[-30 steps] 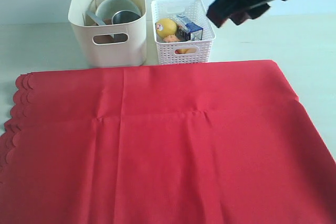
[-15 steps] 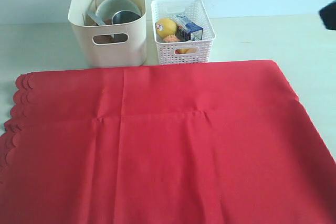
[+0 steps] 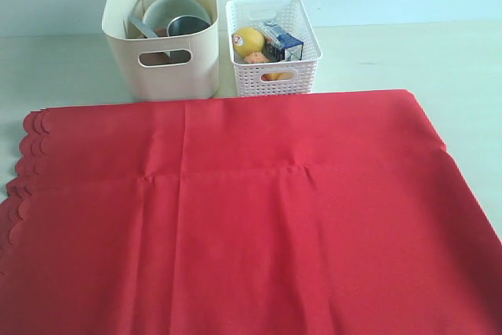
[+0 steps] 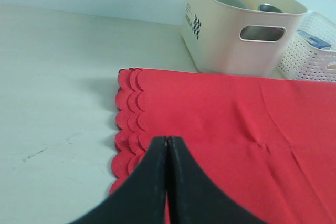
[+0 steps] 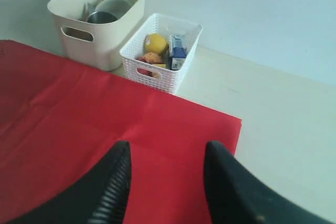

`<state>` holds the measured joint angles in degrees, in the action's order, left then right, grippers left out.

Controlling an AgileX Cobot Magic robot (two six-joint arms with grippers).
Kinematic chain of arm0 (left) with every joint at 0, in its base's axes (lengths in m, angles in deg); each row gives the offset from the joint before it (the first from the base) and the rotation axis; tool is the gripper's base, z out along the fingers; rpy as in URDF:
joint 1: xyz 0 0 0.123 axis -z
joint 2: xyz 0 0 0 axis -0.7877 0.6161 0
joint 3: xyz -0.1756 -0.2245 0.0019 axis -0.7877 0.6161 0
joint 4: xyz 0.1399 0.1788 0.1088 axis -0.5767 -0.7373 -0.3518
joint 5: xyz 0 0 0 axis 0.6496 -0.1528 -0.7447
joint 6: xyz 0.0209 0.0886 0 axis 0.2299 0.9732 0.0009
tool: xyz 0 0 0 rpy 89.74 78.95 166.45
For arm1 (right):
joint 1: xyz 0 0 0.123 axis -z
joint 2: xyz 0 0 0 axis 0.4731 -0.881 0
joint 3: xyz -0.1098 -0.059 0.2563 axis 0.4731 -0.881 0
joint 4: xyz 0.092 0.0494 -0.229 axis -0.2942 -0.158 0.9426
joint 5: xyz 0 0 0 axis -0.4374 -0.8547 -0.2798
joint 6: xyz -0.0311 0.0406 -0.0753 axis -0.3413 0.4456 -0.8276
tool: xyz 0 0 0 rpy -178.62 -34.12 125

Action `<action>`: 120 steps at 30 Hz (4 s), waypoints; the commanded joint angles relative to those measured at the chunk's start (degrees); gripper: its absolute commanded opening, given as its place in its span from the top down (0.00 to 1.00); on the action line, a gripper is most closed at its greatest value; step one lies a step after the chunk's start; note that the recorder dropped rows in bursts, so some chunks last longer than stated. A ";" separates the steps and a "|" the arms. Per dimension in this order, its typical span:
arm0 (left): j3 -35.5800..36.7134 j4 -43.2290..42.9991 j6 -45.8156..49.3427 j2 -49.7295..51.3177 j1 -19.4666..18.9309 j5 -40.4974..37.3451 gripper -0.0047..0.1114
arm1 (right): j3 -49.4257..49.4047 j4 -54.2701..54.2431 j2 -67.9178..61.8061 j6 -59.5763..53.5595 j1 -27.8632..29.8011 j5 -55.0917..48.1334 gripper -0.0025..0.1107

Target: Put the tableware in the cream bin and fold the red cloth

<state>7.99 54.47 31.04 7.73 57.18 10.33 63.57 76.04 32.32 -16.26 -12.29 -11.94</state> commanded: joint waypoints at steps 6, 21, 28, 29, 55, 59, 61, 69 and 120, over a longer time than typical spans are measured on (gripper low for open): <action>0.20 0.42 -0.12 -0.32 -0.07 0.48 0.96 | -3.47 -2.65 1.97 0.48 0.20 3.35 0.60; 0.20 0.42 -0.12 -0.32 -0.07 0.48 0.96 | -4.01 -11.29 1.97 0.48 0.20 8.27 0.60; 0.20 0.42 -0.15 -0.32 0.03 0.36 0.96 | -4.01 -11.29 1.46 -1.75 0.20 10.65 0.60; 0.20 0.42 -0.15 -0.32 0.03 0.37 0.96 | -4.11 -11.29 1.18 -1.65 0.20 10.65 0.60; -31.85 0.42 -0.11 36.10 0.12 0.71 0.96 | -4.11 -11.29 -10.70 -0.59 0.20 5.26 0.60; -31.85 0.42 -0.11 36.10 0.12 0.71 0.96 | -4.11 -11.29 -10.70 -0.59 0.20 5.12 0.60; -31.85 0.42 -0.11 36.10 0.12 0.71 0.96 | -4.11 -11.29 -10.70 -0.59 0.20 5.12 0.60; -31.85 0.42 -0.11 36.10 0.12 2.70 0.96 | -4.11 -11.64 -10.70 -0.59 0.20 4.54 0.60; -41.08 15.19 17.67 76.99 -1.47 -24.55 0.96 | 8.55 -15.85 -66.29 -11.99 15.22 6.91 0.98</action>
<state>-32.29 70.67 48.82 82.99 56.94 -13.56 71.65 64.65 -31.57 -24.42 -0.34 -6.93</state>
